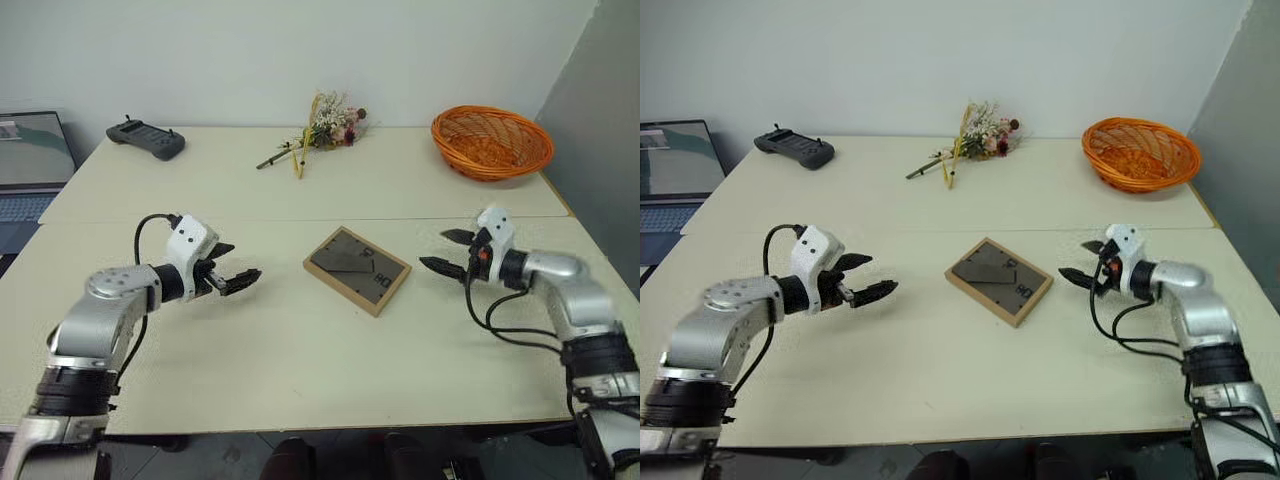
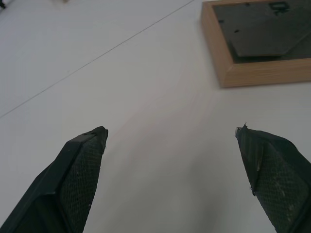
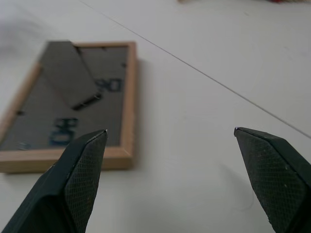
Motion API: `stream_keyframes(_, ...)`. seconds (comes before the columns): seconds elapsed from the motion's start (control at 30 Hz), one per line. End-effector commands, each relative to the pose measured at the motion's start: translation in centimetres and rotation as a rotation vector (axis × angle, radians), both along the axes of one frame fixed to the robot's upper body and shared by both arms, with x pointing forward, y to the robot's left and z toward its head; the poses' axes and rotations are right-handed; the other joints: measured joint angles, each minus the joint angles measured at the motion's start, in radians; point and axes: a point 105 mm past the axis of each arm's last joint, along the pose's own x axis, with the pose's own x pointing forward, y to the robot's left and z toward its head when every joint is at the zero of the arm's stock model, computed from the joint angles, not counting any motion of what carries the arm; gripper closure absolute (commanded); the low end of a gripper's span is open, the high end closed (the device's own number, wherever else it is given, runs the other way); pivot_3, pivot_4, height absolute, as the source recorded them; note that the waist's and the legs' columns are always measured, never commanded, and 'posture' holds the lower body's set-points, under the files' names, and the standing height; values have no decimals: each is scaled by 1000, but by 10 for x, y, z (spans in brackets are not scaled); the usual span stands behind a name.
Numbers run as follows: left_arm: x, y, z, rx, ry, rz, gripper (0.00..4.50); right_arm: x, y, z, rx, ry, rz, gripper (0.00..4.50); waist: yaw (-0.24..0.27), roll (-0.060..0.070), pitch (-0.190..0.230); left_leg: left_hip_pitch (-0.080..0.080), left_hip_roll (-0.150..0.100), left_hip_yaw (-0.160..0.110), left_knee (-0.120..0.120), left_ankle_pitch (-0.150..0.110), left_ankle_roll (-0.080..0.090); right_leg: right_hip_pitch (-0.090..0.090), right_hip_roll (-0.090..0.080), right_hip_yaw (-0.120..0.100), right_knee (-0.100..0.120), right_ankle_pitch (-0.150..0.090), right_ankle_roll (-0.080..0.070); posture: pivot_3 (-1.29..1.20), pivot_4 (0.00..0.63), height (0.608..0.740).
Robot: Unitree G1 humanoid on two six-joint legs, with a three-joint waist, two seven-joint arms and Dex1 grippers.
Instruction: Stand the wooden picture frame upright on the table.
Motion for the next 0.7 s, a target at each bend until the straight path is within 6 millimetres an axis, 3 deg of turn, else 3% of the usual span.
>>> stream_keyframes(0.03, 6, -7, 14, 63, -46, -79, 0, 1, 11, 16, -14, -4, 120, 64, 0, 0, 0, 0, 0, 0, 0, 0, 0, 0, 0, 0, 0, 0, 0, 0, 150, 740)
stream_keyframes(0.23, 14, -17, 15, 84, -41, -167, 0, 17, 15, 3, -133, -12, 156, 64, 2, 0, 0, -1, 0, 1, 1, 0, 0, -1, 0, 0, 0, 0, 0, 0, 150, 740)
stream_keyframes(0.33, 20, -27, 13, 83, -56, -211, 427, 30, 16, -9, -167, -5, 114, 501, 1, 0, 0, -2, 0, 1, 1, 0, 0, -1, 0, 0, 0, 0, 0, 0, 150, 740)
stream_keyframes(0.7, 18, -55, -13, 117, -42, -348, 2803, 53, 21, -28, -239, -4, 25, 3195, -5, 0, 0, -3, 0, 2, 2, 1, -1, -3, 0, 1, 1, 0, 0, 0, 150, 740)
